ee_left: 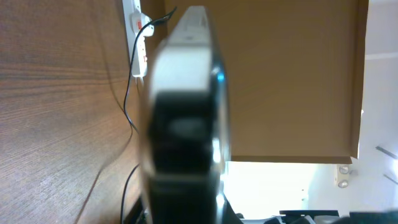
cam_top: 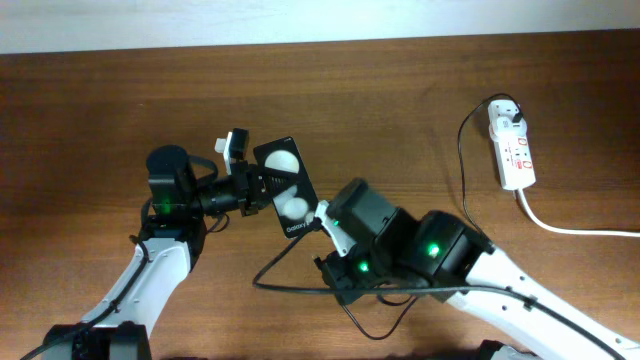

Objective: Plug charger to phone and switch on socket
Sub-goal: 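Push the USB-C plug up into the phone's bottom port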

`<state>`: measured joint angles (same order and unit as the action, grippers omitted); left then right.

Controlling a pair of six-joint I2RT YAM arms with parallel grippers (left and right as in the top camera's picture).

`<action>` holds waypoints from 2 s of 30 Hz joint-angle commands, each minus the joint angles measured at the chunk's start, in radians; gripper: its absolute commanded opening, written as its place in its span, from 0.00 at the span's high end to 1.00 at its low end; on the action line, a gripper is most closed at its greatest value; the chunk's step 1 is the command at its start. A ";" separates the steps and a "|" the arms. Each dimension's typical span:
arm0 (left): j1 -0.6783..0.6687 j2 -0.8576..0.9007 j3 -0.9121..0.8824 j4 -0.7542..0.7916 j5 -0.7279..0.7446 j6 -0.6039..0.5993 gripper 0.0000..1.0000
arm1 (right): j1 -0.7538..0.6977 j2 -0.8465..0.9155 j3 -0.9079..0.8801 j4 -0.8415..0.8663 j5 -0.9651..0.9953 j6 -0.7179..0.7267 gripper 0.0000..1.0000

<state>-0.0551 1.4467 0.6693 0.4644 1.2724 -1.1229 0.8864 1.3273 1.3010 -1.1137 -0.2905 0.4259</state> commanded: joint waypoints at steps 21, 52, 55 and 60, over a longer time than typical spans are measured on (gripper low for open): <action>-0.001 -0.009 0.013 0.011 0.078 0.065 1.00 | 0.036 0.079 -0.005 0.112 0.078 0.204 0.96; -0.001 -0.009 0.013 0.010 0.122 0.108 1.00 | 0.035 0.078 -0.005 0.155 0.172 0.241 0.96; -0.001 -0.009 0.013 0.010 0.125 0.108 1.00 | 0.035 0.078 -0.005 0.183 0.172 0.241 0.96; -0.001 -0.009 0.013 0.010 0.131 0.108 1.00 | 0.035 0.076 -0.005 0.187 0.229 0.241 0.96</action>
<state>-0.0444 1.4467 0.6697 0.4725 1.3201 -1.0359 0.9249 1.4082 1.2881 -0.9581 -0.1616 0.6590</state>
